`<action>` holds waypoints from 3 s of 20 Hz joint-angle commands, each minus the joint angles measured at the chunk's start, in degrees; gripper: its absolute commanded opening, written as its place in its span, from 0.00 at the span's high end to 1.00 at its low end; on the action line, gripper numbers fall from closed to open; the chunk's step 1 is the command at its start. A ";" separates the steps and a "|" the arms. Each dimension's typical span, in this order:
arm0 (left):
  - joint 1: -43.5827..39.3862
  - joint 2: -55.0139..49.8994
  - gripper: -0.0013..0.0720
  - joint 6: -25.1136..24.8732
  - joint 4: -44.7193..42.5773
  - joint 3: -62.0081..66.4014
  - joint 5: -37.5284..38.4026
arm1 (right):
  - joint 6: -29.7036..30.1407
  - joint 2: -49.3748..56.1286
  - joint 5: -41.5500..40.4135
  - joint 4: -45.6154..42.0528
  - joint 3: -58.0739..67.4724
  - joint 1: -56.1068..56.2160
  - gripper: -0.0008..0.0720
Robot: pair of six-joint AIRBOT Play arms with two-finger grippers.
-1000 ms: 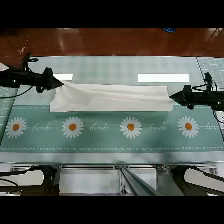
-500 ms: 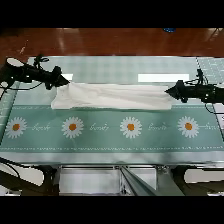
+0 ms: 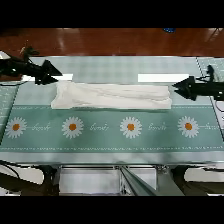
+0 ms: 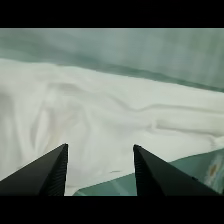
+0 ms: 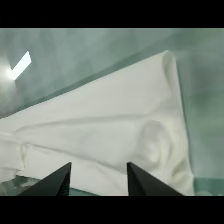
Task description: Fold the shirts.
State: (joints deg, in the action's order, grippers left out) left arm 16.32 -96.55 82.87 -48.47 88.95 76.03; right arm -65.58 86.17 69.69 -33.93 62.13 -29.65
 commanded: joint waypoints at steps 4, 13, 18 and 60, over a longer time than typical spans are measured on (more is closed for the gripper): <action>1.95 26.64 0.30 1.40 -11.96 -13.94 -17.27 | -8.17 -13.79 -10.40 -14.51 -12.37 -6.64 0.43; -15.82 41.31 0.30 1.25 -11.93 -42.03 -34.60 | -0.70 2.05 -17.03 2.95 -14.56 2.49 0.43; -19.69 37.48 0.30 1.25 -11.52 -42.01 -36.57 | -0.57 9.11 -16.24 5.14 -6.49 11.72 0.53; -28.00 18.25 0.96 3.28 -5.46 -2.71 -10.60 | -8.50 -46.62 -1.51 3.48 -14.95 22.40 0.96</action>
State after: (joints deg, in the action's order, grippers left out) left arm -20.47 -88.53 86.17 -50.04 89.12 64.25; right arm -76.34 33.95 70.52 -33.12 44.66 -12.60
